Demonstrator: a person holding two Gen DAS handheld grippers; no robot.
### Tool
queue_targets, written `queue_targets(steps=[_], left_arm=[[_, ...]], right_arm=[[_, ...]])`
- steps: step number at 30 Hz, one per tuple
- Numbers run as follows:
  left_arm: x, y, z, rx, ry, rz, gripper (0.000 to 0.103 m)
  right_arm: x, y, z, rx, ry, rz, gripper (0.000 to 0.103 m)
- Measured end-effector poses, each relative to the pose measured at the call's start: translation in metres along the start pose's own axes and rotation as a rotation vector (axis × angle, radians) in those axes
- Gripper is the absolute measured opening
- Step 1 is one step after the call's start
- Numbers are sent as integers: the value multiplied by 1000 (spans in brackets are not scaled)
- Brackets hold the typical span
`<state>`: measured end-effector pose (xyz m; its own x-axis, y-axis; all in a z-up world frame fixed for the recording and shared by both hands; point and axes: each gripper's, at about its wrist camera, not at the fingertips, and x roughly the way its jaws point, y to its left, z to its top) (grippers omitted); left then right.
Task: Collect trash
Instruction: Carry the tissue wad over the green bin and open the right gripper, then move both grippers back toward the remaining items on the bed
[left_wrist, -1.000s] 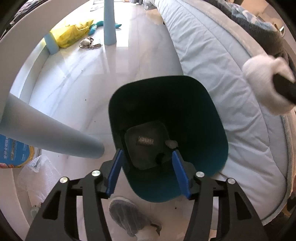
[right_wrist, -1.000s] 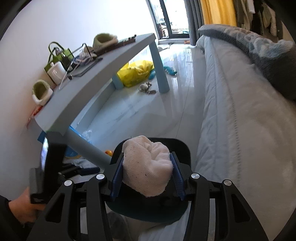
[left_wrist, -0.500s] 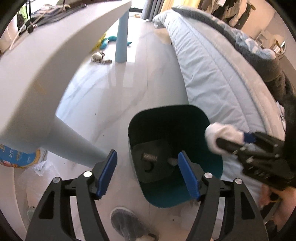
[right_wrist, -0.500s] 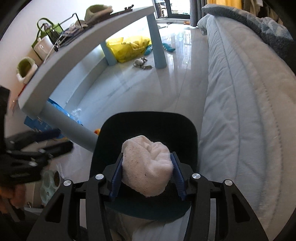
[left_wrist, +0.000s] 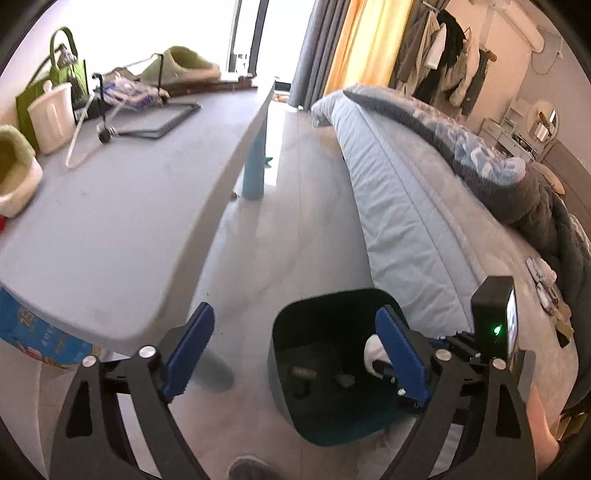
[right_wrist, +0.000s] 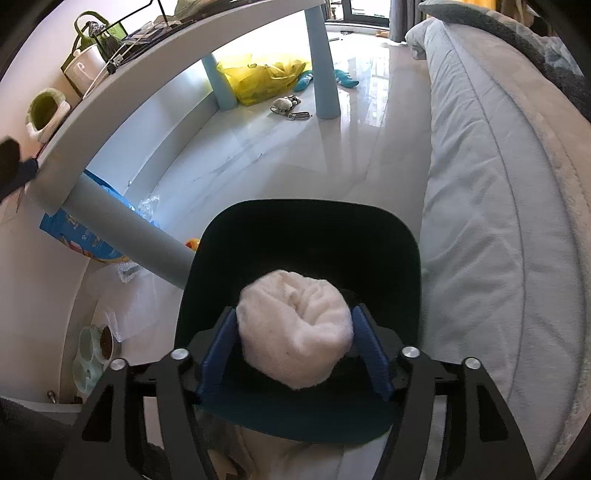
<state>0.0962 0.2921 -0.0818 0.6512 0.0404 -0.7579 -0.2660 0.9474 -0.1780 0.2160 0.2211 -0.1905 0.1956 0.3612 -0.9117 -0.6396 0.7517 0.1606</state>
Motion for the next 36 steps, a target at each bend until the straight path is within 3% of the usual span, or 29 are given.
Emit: queue_targets(steps=[3,12,23,29,36], left_arm=[[-11,-2,4,18,-29,1,96],[-28,-18,14,31,-91,-19,99],[-39,-47,25,14,-122,11,100],[-44,-63,28,-21,-138,-25,100],[-40,-97,28,13,-127,-18,100]], right_arm=[[-5,1,2,-2,-14,6,80],[-36,2,6,-14,-89,16,90],[-92,-23,2,0,-216,1,93],[-126,-46,-6,17,-286,-45,95],[-156,-75,-20,51,-334,-86,97]])
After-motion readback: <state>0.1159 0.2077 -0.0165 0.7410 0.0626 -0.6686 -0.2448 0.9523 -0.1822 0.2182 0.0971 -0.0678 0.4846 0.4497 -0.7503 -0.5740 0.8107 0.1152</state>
